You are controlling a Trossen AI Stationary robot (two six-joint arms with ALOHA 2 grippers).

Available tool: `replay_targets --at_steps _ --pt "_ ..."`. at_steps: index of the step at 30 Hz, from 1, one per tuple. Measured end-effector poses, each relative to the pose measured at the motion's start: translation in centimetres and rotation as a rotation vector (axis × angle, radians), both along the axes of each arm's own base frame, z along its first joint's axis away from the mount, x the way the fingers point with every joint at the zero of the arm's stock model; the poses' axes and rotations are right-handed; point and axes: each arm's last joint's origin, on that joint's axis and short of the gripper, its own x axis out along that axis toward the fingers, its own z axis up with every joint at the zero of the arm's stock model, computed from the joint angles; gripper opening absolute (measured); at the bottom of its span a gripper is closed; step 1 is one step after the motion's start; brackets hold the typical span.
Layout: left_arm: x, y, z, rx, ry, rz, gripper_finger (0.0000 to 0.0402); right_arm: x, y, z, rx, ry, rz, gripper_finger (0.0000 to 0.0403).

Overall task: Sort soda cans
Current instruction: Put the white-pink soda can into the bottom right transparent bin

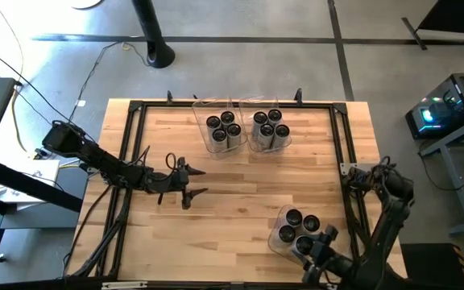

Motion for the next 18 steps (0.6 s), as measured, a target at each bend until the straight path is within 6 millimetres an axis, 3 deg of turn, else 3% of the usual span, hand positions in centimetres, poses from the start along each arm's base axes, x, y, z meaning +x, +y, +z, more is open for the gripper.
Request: replay_targets --at_steps 18 --pt "0.0 0.1 0.0 -0.022 -0.004 0.012 0.0284 0.5 1.0 -3.7 0.002 0.011 -0.103 0.0240"
